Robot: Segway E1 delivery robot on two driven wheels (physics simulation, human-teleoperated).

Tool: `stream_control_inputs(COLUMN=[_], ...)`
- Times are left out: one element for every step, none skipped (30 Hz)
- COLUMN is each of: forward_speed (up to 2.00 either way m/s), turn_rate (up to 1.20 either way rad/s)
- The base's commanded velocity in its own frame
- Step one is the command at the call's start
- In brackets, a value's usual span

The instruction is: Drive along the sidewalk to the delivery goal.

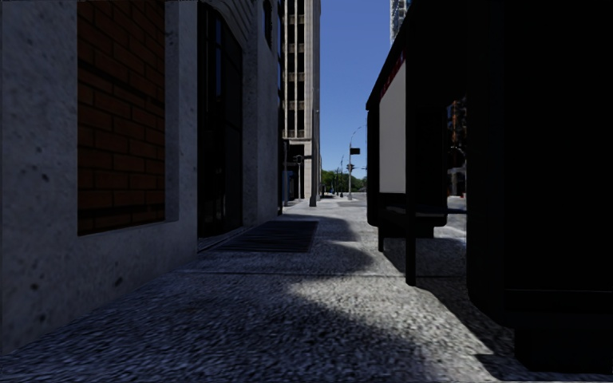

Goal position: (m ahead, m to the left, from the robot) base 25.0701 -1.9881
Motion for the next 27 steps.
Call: stream_control_inputs(forward_speed=[2.0,2.0,2.0,2.0,2.0,2.0,2.0,2.0,2.0,2.0,2.0,2.0,2.0,2.0,2.0,2.0,2.0,2.0,2.0,2.0,2.0,2.0,2.0,2.0,2.0,2.0,2.0], turn_rate=[0.0,0.0,0.0,0.0,0.0,0.0,0.0,0.0,0.0,0.0,0.0,0.0,0.0,0.0,0.0,0.0,0.0,0.0,0.0,0.0,0.0,0.0,0.0,-0.06,-0.06,-0.12,-0.15])
